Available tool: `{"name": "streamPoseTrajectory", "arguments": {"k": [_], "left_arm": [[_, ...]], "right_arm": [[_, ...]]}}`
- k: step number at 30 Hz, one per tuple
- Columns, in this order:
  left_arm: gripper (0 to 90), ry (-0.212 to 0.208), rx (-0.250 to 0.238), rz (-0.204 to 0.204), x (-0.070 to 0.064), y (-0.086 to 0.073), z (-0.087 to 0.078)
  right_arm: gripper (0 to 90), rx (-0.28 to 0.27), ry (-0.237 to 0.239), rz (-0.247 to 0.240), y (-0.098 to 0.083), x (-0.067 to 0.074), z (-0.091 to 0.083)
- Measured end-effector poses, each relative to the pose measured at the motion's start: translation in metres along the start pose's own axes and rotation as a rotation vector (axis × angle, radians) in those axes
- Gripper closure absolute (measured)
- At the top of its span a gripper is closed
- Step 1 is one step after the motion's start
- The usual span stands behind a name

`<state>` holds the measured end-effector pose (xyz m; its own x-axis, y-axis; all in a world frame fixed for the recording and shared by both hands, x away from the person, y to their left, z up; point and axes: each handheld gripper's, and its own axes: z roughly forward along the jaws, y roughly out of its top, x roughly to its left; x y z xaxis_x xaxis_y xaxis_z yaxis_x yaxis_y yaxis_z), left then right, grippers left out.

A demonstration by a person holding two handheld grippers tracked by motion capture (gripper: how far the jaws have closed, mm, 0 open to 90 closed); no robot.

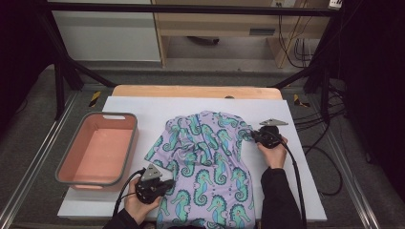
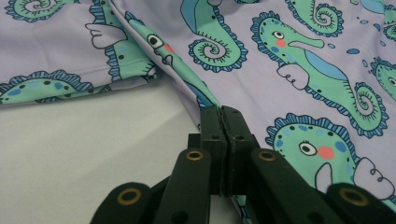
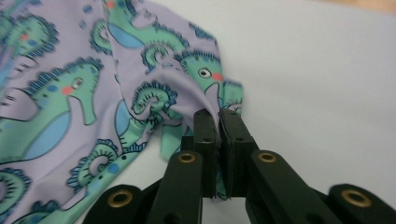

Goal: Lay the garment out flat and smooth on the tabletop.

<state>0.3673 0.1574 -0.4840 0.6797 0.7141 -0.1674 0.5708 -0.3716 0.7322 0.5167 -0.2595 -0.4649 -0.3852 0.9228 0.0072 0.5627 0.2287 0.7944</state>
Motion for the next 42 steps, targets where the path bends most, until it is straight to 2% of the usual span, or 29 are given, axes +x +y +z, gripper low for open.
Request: {"name": "streamPoseTrajectory", "arguments": {"k": [3, 5, 6, 9, 10, 11, 12, 14, 15, 16, 19, 21, 23, 26, 28, 29, 30, 31, 32, 33, 35, 36, 37, 38, 39, 40, 42], "left_arm": [[88.3, 0.001, 0.0, -0.002, 0.0, 0.0, 0.0], [88.4, 0.002, 0.0, -0.007, 0.0, 0.0, 0.0], [88.4, -0.002, 0.002, -0.01, 0.0, 0.0, 0.0], [88.6, -0.007, 0.002, -0.018, 0.001, 0.001, 0.0], [88.6, -0.011, 0.005, -0.02, 0.002, 0.001, 0.0], [88.7, -0.014, 0.007, -0.023, 0.002, 0.001, 0.0], [88.8, -0.019, 0.008, -0.029, 0.003, 0.001, 0.0], [88.9, -0.022, 0.007, -0.03, 0.003, 0.001, 0.0], [88.9, -0.022, 0.005, -0.032, 0.003, 0.001, 0.0], [88.8, -0.021, 0.006, -0.032, 0.003, 0.002, 0.0], [88.8, -0.022, 0.008, -0.028, 0.003, 0.001, 0.0], [88.8, -0.025, 0.007, -0.027, 0.004, 0.001, 0.0], [88.8, -0.026, 0.006, -0.03, 0.004, 0.001, 0.0], [88.8, -0.031, 0.008, -0.03, 0.005, 0.001, 0.0], [88.7, -0.026, 0.005, -0.03, 0.004, 0.001, 0.0], [88.8, -0.026, 0.007, -0.026, 0.004, 0.001, 0.0], [88.8, -0.025, 0.006, -0.024, 0.004, 0.001, 0.0], [88.8, -0.026, 0.006, -0.023, 0.004, 0.001, 0.0], [88.9, -0.027, 0.005, -0.025, 0.004, 0.001, 0.0], [88.9, -0.027, 0.003, -0.025, 0.004, 0.001, 0.0], [89.0, -0.028, 0.001, -0.025, 0.004, 0.001, 0.0], [89.0, -0.028, -0.001, -0.025, 0.004, 0.001, 0.0], [89.0, -0.027, -0.002, -0.025, 0.004, 0.001, 0.0], [89.0, -0.026, -0.002, -0.023, 0.004, 0.001, 0.0], [89.0, -0.027, -0.003, -0.024, 0.004, 0.001, 0.0], [89.0, -0.028, -0.004, -0.025, 0.004, 0.001, 0.0], [88.9, -0.033, -0.004, -0.033, 0.005, 0.002, -0.001]], "right_arm": [[87.3, -0.072, -0.039, -0.074, 0.013, -0.001, -0.03], [86.6, -0.082, -0.054, -0.133, 0.02, 0.002, -0.052], [85.5, -0.063, -0.055, -0.155, 0.02, 0.004, -0.056], [73.6, 0.087, 0.006, -0.186, 0.012, 0.01, -0.06], [67.9, 0.102, 0.021, -0.191, 0.007, 0.012, -0.06], [65.1, 0.104, 0.064, -0.171, 0.004, 0.013, -0.06], [62.9, 0.08, 0.094, -0.146, 0.001, 0.013, -0.061], [58.8, 0.015, 0.13, -0.087, 0.002, 0.01, -0.064], [58.3, -0.017, 0.132, -0.056, 0.004, 0.008, -0.065], [57.1, -0.042, 0.112, -0.036, 0.006, 0.006, -0.064], [56.3, -0.028, 0.005, -0.032, 0.008, -0.001, -0.049], [52.1, 0.02, -0.011, -0.019, 0.003, -0.004, -0.03], [48.6, 0.065, -0.033, -0.042, -0.003, -0.004, -0.013], [46.8, 0.1, -0.031, -0.036, -0.009, -0.002, 0.004], [51.9, 0.108, -0.019, -0.017, -0.011, -0.001, 0.01], [61.3, 0.105, 0.0, 0.011, -0.011, -0.002, 0.01], [80.0, 0.109, 0.006, 0.005, -0.01, -0.002, 0.008], [85.5, 0.106, 0.018, -0.006, -0.007, -0.002, 0.005], [86.7, 0.07, -0.003, -0.015, -0.004, -0.002, 0.0], [87.2, 0.005, -0.037, -0.022, 0.0, -0.005, -0.008], [87.1, -0.141, -0.097, -0.002, 0.008, -0.013, -0.027], [85.9, -0.172, -0.134, -0.009, 0.011, -0.018, -0.033], [80.0, -0.147, -0.143, -0.013, 0.014, -0.023, -0.035], [68.5, -0.099, -0.129, -0.001, 0.015, -0.026, -0.033], [55.7, -0.071, -0.14, -0.007, 0.014, -0.027, -0.032], [48.5, -0.062, -0.15, -0.008, 0.012, -0.025, -0.031], [45.8, -0.067, -0.11, 0.006, 0.007, -0.021, -0.032]]}}
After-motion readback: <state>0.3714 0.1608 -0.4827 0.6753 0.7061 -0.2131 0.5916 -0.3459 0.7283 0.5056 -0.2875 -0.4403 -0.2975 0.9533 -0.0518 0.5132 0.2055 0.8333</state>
